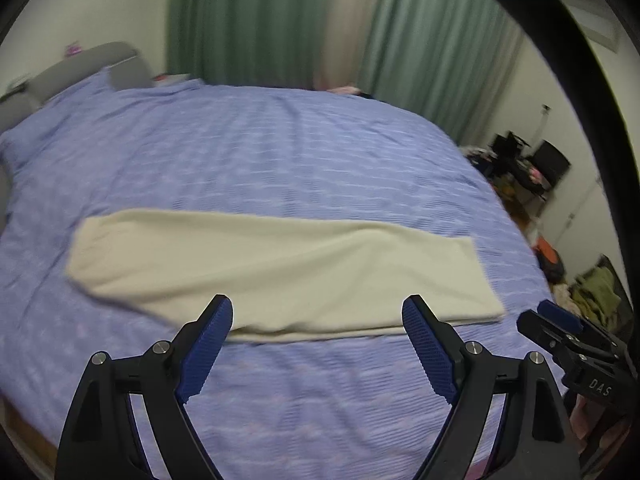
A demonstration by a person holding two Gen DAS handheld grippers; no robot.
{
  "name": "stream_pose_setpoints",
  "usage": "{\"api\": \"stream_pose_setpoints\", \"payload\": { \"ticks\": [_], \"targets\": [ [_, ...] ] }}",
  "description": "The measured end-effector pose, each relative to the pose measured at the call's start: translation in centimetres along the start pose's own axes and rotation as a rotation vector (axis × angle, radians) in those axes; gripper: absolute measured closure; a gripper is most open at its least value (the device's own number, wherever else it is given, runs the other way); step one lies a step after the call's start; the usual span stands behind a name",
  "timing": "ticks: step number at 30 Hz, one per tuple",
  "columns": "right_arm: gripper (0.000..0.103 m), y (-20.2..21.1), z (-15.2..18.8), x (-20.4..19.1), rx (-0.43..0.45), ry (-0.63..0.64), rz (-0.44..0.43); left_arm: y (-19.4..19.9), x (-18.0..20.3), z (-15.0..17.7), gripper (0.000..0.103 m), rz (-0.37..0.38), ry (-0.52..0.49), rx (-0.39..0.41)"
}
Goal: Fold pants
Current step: 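Move both tools toward the folded pants strip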
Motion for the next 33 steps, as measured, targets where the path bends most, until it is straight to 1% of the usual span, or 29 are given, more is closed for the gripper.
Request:
{"api": "stream_pose_setpoints", "payload": {
  "ticks": [2, 4, 5, 8, 11, 13, 15, 19, 23, 27, 29, 33],
  "targets": [
    [0.031, -0.8, 1.4, -3.4, -0.027, -0.004, -0.015, 1.0, -4.2, 0.6, 0.015, -0.047, 0.011, -0.016],
    [0.031, -1.4, 2.6, -6.1, -0.038, 0.002, -0.025, 1.5, -8.0, 1.2, 0.015, -0.053, 0.017, -0.025],
    [0.031, -1.9, 3.5, -8.2, -0.047, 0.014, -0.025, 1.5, -9.5, 1.5, 0.015, -0.058, 0.019, -0.03],
    [0.031, -3.5, 6.0, -12.6, -0.094, 0.017, -0.007, 1.6, -15.6, 2.5, 0.015, -0.093, 0.017, -0.071],
    [0.031, -5.3, 8.3, -16.7, -0.12, 0.008, -0.008, 1.7, -20.5, 3.7, 0.015, -0.117, 0.026, -0.096],
    [0.031, -6.3, 9.6, -18.7, -0.128, -0.001, -0.011, 1.4, -23.7, 4.6, 0.015, -0.144, 0.026, -0.116],
    [0.031, -7.7, 11.0, -20.7, -0.147, -0.019, -0.034, 1.2, -26.0, 5.5, 0.015, -0.165, 0.034, -0.131],
    [0.031, -11.6, 13.0, -23.3, -0.173, -0.02, -0.08, -0.5, -29.5, 7.5, 0.015, -0.21, 0.061, -0.152],
    [0.032, -16.1, 14.6, -24.6, -0.2, 0.009, -0.11, -2.8, -31.3, 9.3, 0.015, -0.223, 0.083, -0.18],
    [0.036, -20.0, 15.6, -24.6, -0.223, 0.01, -0.134, -6.1, -33.0, 11.6, 0.015, -0.241, 0.107, -0.218],
    [0.042, -22.0, 16.1, -24.5, -0.244, 0.005, -0.143, -7.9, -33.7, 12.4, 0.015, -0.243, 0.141, -0.232],
    [0.044, -25.3, 16.9, -24.1, -0.268, 0.007, -0.158, -10.1, -34.2, 13.2, 0.015, -0.252, 0.163, -0.236]
  ]
}}
Point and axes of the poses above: each gripper's, at about its wrist camera, not at the fingertips, and y roughly against the way its jaws point, x to its right, z to its underside, the point moved 5 cm from there along -y, roughly the way its jaws point, and after that the axes turned 12 degrees about x, right-handed, at the moved point
